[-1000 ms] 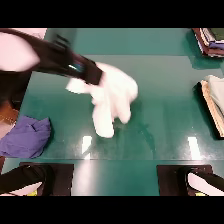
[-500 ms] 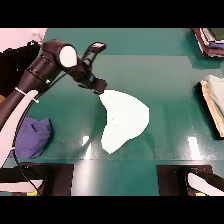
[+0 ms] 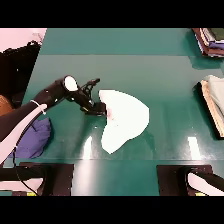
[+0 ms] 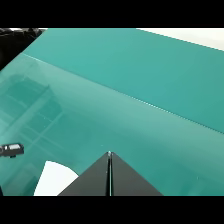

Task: Fold the shirts.

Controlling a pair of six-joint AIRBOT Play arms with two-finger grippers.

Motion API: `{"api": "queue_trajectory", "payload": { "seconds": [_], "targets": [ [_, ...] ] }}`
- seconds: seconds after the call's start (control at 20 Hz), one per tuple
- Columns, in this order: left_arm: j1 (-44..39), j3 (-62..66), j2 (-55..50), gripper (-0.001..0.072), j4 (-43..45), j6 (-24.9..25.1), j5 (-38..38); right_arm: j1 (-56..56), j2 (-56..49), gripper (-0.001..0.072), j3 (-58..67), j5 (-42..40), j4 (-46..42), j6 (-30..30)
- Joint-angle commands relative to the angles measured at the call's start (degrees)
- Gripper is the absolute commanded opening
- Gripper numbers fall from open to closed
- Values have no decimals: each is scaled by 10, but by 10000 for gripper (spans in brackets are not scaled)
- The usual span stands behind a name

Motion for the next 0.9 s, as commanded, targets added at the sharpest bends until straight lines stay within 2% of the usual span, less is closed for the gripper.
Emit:
{"api": "queue_trajectory", "payload": {
  "seconds": [0.0, 0.2, 0.4, 0.55, 0.6, 0.65, 0.7, 0.75, 0.85],
  "targets": [
    [2, -65, -1, 542, -110, 40, 71, 0, 0, 15, 0, 0, 0, 0],
    [2, -82, -3, 541, -141, 61, 71, 0, 0, 15, 0, 0, 0, 0],
    [-1, -89, -3, 540, -145, 61, 64, 0, 0, 15, 0, 0, 0, 0],
    [-27, -89, -4, 539, -144, 61, 85, 0, 0, 15, 0, 0, 1, 0],
    [-39, -89, -4, 517, -144, 61, 95, 0, 0, 15, 0, 0, 1, 0],
    [-44, -89, -4, 266, -144, 61, 100, 0, 0, 15, 0, 0, 1, 0],
    [-43, -89, -4, 73, -144, 61, 101, 0, 0, 15, 0, 1, 1, 0],
    [-36, -87, -3, 28, -139, 61, 95, 0, 0, 15, 0, 3, 0, 0],
    [-7, -75, 3, 27, -135, 61, 61, 0, 0, 15, 0, 17, -1, 0]
  ]
}}
